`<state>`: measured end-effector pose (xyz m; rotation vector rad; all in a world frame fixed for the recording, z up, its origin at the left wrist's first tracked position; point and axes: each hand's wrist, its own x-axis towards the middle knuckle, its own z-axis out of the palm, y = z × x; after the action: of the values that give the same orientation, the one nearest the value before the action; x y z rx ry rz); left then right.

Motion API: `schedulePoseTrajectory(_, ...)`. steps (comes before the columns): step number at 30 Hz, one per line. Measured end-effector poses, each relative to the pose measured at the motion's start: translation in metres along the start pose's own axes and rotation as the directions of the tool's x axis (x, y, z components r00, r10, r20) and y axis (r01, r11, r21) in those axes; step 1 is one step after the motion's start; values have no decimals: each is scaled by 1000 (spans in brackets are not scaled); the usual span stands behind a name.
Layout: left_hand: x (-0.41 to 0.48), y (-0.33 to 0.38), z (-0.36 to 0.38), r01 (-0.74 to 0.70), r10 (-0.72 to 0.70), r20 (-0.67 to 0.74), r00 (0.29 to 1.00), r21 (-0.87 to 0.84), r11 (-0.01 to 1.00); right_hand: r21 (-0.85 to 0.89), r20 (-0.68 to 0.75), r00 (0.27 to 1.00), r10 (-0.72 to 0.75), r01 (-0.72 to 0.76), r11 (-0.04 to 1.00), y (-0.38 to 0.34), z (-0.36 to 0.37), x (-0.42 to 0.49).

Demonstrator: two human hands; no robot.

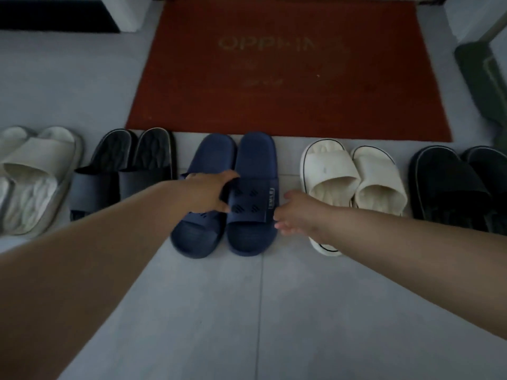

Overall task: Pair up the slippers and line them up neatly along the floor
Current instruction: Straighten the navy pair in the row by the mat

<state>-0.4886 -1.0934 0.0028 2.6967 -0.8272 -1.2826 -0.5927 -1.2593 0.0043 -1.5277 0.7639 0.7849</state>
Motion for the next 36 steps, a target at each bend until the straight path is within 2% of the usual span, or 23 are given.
schedulePoseTrajectory(2, 2, 2, 4, 10, -3, -66, 998, 104, 995, -13, -2, 1000, 20, -20, 1000, 2, 6, 1)
schedulePoseTrajectory(5, 4, 5, 5, 7, 7, -113, 994, 123, 992, -89, 15, 999, -43, 44, 995, 11, 4, -4)
schedulePoseTrajectory(12, -2, 3, -3, -16, 10, -94, 996, -65, 998, -145, 95, 994, -61, 74, 987, 27, 4, -22)
schedulePoseTrajectory(19, -3, 8, -4, -3, -2, -58, 998, -87, 996, -137, 31, 994, -108, 111, 984, 32, -2, -12)
schedulePoseTrajectory(24, -4, 11, 0, 6, -11, -53, 999, -84, 996, -93, 66, 988, -137, 143, 985, 31, -4, -8)
schedulePoseTrajectory(31, -4, 26, 0, 28, -28, -3, 1000, 37, 999, -45, 156, 976, -152, 160, 986, 39, -11, -17)
schedulePoseTrajectory(36, 9, 33, 5, 73, -71, -19, 997, 158, 985, -103, 191, 973, -128, 150, 983, 49, -13, -31)
